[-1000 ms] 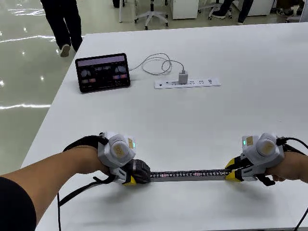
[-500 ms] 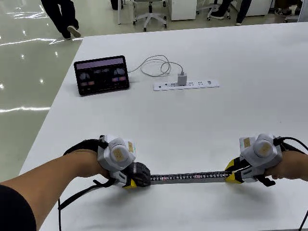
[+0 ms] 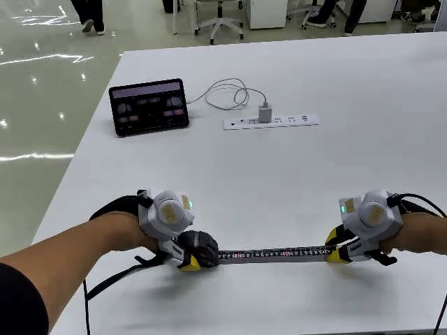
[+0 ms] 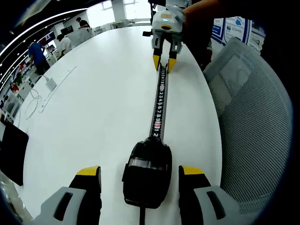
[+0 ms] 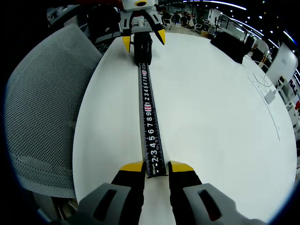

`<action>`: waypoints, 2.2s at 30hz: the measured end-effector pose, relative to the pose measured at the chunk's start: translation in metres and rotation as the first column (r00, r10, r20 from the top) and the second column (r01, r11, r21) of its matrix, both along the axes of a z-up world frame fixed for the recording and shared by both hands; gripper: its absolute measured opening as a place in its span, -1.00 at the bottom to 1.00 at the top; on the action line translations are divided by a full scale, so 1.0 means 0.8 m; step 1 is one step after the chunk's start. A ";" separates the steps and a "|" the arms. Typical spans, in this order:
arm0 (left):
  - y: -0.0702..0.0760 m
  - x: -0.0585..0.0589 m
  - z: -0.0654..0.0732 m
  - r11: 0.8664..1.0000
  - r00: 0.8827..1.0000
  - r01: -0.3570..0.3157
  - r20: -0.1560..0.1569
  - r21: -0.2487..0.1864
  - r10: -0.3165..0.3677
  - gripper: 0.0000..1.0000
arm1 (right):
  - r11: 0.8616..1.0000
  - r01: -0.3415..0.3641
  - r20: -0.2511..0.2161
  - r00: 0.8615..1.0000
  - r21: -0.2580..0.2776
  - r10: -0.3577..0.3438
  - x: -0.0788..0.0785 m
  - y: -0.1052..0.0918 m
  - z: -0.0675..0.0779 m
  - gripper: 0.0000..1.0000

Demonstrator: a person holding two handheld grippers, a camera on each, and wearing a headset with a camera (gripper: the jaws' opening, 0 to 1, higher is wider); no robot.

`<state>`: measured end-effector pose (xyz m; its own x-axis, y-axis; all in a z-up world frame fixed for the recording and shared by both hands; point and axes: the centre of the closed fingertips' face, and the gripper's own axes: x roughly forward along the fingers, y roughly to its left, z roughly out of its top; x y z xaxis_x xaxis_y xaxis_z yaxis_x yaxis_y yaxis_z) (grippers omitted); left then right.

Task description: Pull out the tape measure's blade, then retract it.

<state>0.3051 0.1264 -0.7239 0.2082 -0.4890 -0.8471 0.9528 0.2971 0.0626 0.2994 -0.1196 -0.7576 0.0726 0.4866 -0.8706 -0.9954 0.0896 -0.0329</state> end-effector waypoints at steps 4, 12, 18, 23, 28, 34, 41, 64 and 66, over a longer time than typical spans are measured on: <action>-0.001 0.004 0.007 1.000 1.000 -0.014 0.003 -0.021 0.014 0.36 | 1.000 -0.006 0.012 1.000 -0.019 0.006 0.001 -0.003 0.000 -0.62; 0.000 0.010 0.009 0.991 0.994 -0.107 0.006 -0.080 0.108 0.85 | 0.996 0.083 -0.025 0.996 0.008 -0.083 -0.003 -0.002 0.003 -0.40; 0.001 0.022 0.016 0.924 0.947 -0.320 -0.037 -0.211 0.319 1.00 | 0.975 0.208 -0.036 0.978 0.079 -0.206 0.005 0.001 0.012 -0.21; 0.008 0.017 0.012 0.887 0.919 -0.392 -0.062 -0.245 0.389 1.00 | 0.965 0.243 -0.025 0.970 0.099 -0.242 0.003 -0.001 0.010 -0.02; 0.018 0.014 0.019 0.835 0.885 -0.457 -0.060 -0.307 0.462 1.00 | 0.936 0.320 0.025 0.945 0.150 -0.327 0.011 -0.006 0.017 0.17; 0.038 0.007 0.025 0.736 0.813 -0.553 -0.062 -0.390 0.579 1.00 | 0.873 0.427 -0.008 0.899 0.236 -0.438 0.002 -0.012 0.026 0.28; 0.042 -0.018 0.022 0.727 0.805 -0.561 -0.057 -0.397 0.590 1.00 | 0.824 0.491 -0.010 0.861 0.283 -0.509 -0.019 -0.025 0.028 0.38; 0.112 -0.064 0.040 0.685 0.750 -0.600 0.007 -0.412 0.661 1.00 | 0.708 0.592 -0.007 0.769 0.385 -0.639 -0.066 -0.084 0.065 0.93; 0.117 -0.067 0.040 0.681 0.745 -0.605 0.007 -0.412 0.667 1.00 | 0.722 0.583 0.003 0.777 0.372 -0.629 -0.073 -0.087 0.064 0.94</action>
<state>0.2512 0.2203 -0.6915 0.6878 -0.4504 -0.5693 0.5127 0.8566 -0.0583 0.2407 -0.1889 -0.7067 0.5459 0.5556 -0.6271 -0.7135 0.7007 -0.0004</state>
